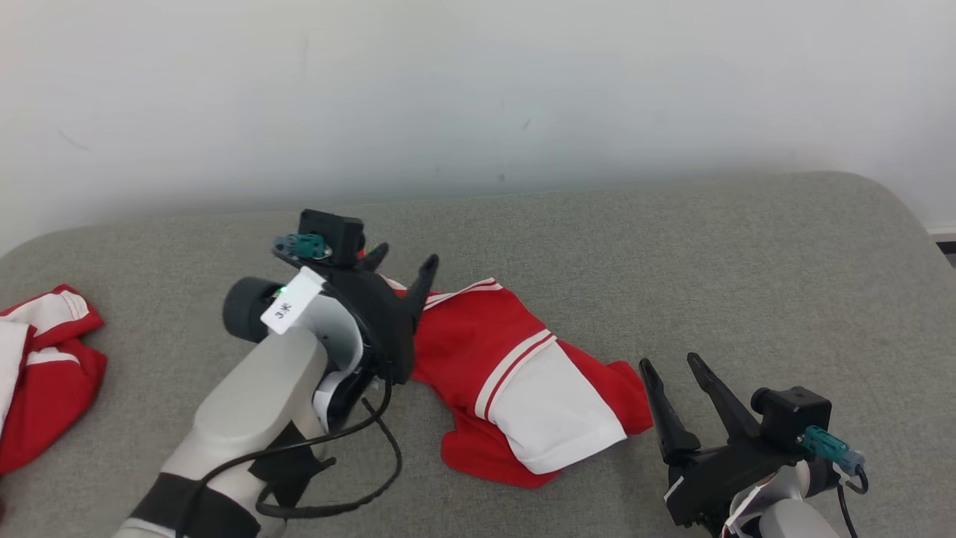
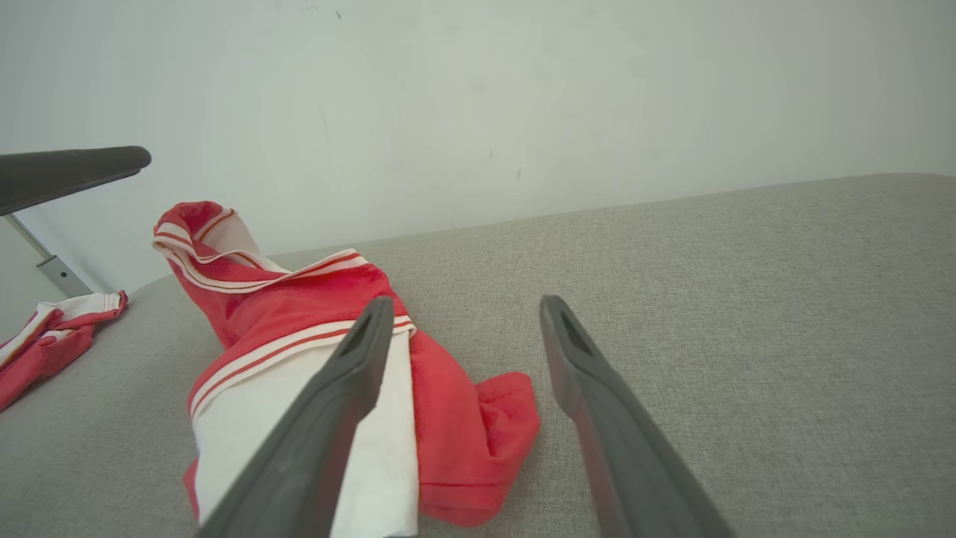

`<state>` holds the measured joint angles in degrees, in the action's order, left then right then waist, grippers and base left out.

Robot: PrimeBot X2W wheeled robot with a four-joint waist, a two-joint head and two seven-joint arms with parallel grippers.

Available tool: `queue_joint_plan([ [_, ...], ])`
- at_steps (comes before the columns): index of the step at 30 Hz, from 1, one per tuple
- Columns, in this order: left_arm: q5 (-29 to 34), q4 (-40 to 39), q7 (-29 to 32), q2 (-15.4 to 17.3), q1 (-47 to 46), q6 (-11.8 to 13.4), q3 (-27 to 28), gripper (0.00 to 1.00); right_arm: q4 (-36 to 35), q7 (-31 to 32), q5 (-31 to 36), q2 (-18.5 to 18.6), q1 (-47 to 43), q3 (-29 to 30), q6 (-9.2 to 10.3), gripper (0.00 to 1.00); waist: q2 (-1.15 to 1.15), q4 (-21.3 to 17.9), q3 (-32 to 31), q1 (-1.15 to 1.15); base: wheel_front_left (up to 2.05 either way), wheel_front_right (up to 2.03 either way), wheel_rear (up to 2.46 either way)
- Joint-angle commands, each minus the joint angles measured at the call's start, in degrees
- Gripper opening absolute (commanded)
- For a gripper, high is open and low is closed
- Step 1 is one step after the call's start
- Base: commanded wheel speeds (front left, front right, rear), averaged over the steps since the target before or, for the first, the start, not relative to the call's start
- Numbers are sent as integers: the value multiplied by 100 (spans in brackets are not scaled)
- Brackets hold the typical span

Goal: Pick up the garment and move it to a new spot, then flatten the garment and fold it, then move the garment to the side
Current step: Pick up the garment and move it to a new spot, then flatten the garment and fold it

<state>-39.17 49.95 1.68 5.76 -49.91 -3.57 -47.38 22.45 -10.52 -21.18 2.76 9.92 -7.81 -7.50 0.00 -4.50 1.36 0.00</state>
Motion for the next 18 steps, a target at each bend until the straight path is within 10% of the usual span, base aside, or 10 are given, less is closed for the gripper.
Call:
queue_joint_plan([
  [1,48,-49,54,-6,30,-12,-40,100,3,16,-33,22,-31,5,2,100,0,-37,6,0,0,0,0],
  [18,-278,-551,1681,-41,803,465,-524,100,33,-46,-85,23,13,58,2,100,0,-441,143,0,0,0,0],
])
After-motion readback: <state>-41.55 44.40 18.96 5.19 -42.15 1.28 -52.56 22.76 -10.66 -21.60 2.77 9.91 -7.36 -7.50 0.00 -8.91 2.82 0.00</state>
